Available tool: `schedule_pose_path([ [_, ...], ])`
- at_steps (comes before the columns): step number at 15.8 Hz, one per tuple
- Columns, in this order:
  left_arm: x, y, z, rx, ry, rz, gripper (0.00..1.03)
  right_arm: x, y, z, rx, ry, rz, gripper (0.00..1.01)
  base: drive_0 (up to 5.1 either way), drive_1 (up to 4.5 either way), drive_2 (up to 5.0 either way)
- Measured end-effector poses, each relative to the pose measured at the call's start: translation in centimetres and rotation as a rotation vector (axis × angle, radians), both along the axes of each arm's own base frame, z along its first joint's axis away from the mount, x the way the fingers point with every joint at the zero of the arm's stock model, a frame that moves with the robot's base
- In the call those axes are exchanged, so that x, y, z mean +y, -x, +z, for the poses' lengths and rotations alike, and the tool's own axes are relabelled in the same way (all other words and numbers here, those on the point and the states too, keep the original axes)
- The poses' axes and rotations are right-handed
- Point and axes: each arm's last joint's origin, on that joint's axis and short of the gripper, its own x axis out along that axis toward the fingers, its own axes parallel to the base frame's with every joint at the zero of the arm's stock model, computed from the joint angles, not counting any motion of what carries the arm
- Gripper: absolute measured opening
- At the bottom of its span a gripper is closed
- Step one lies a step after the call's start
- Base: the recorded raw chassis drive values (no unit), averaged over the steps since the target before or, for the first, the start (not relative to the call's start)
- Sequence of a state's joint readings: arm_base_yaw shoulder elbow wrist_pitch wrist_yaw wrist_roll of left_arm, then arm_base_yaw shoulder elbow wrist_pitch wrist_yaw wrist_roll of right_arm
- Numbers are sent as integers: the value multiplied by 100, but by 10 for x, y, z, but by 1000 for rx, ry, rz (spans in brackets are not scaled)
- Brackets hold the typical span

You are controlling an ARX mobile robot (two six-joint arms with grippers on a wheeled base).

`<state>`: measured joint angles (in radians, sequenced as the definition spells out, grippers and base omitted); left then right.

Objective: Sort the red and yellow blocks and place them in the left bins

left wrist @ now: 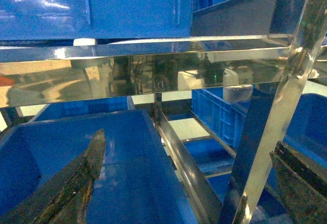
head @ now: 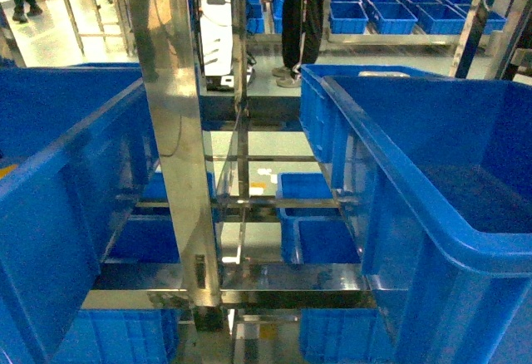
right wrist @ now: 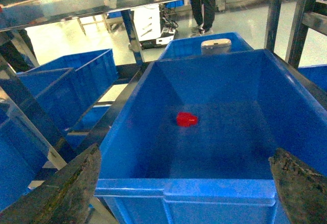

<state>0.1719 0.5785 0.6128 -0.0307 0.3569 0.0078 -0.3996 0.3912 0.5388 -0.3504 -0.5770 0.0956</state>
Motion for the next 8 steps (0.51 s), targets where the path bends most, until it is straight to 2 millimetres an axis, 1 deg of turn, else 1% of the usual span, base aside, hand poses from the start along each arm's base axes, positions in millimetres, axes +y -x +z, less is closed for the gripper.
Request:
schedule_pose_path([
  [1, -2, 2, -2, -19, 0, 68, 90, 0, -1, 1, -75, 57, -35, 94, 0, 0, 0],
  [2, -14, 9, -47, 0, 4, 172, 58, 10, 2, -28, -208, 171, -149, 61, 0, 0, 0],
  [4, -14, 13, -71, 5, 5, 183, 32, 13, 0, -53, -173, 179, -167, 35, 0, 0, 0],
  [5, -13, 16, -82, 4, 5, 185, 19, 19, 0, -60, -176, 184, -178, 22, 0, 0, 0],
  [6, -13, 18, -90, 5, 5, 186, 7, 25, 1, -64, -192, 181, -142, 11, 0, 0, 0],
  [7, -13, 19, -96, 4, 7, 183, 2, 25, 1, -69, -196, 187, -150, 2, 0, 0, 0],
  [8, -13, 21, -103, 8, 6, 186, 2, 24, 0, -76, -186, 188, -170, 2, 0, 0, 0],
])
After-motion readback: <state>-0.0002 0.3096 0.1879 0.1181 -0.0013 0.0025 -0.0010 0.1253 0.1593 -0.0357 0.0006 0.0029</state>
